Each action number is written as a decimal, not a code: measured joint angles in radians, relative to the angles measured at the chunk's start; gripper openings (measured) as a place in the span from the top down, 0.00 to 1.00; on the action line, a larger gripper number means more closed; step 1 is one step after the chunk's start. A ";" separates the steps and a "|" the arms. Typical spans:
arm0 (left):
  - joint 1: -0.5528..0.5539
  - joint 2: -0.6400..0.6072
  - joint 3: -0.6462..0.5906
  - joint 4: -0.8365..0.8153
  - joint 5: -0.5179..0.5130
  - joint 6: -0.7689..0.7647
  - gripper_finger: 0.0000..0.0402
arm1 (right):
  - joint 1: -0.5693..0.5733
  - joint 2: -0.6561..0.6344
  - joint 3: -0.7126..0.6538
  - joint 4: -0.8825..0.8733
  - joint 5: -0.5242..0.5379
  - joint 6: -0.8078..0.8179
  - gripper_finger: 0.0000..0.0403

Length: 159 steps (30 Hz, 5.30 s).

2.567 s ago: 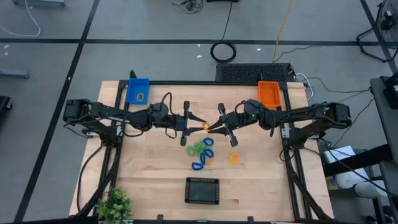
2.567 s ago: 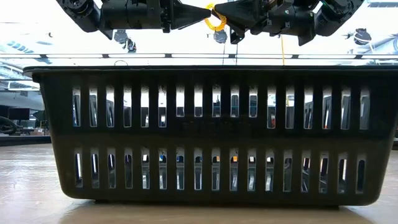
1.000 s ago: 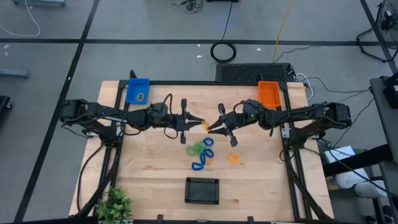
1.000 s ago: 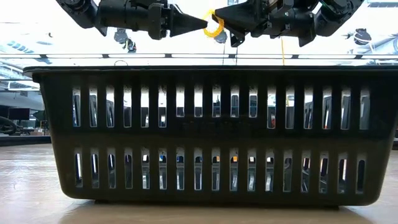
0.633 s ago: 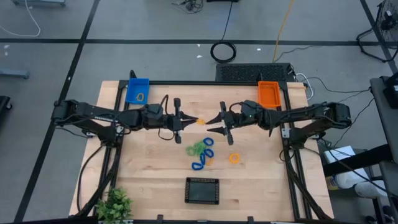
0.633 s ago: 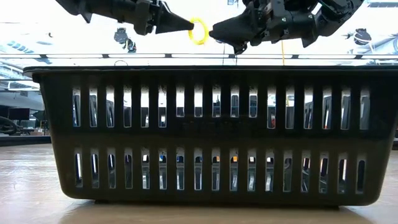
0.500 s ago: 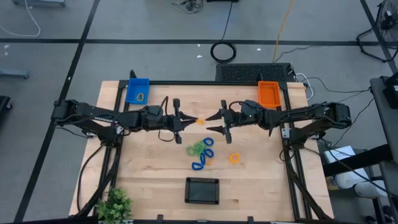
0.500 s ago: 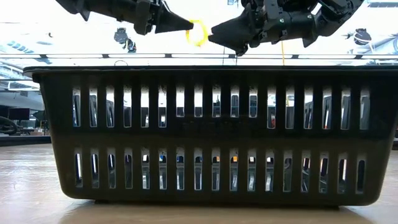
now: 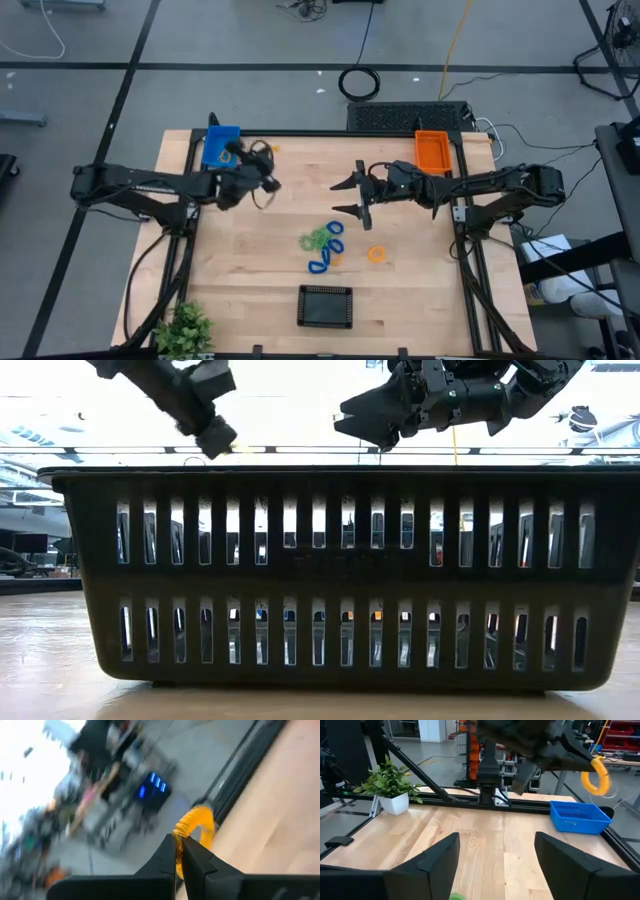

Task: Sort spring keychains into baskets
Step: Put the orange spring keychain into the blue basket

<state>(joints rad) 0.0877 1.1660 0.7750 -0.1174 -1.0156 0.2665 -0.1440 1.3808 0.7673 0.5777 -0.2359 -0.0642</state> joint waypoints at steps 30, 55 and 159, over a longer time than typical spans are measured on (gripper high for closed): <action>0.712 -0.071 0.000 -0.553 0.398 -0.683 0.98 | 0.002 0.000 0.000 0.001 0.000 0.001 0.41; 0.661 -0.079 0.000 -0.410 0.596 -0.572 0.68 | 0.002 0.000 -0.001 0.014 0.000 -0.003 0.41; 0.237 -0.139 0.000 0.129 1.198 -0.245 0.71 | 0.402 0.011 -0.377 -0.372 0.345 0.069 0.98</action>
<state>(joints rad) 0.3244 1.0272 0.7750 0.0116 0.1826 0.0219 0.2580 1.3918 0.3904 0.2053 0.1093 0.0052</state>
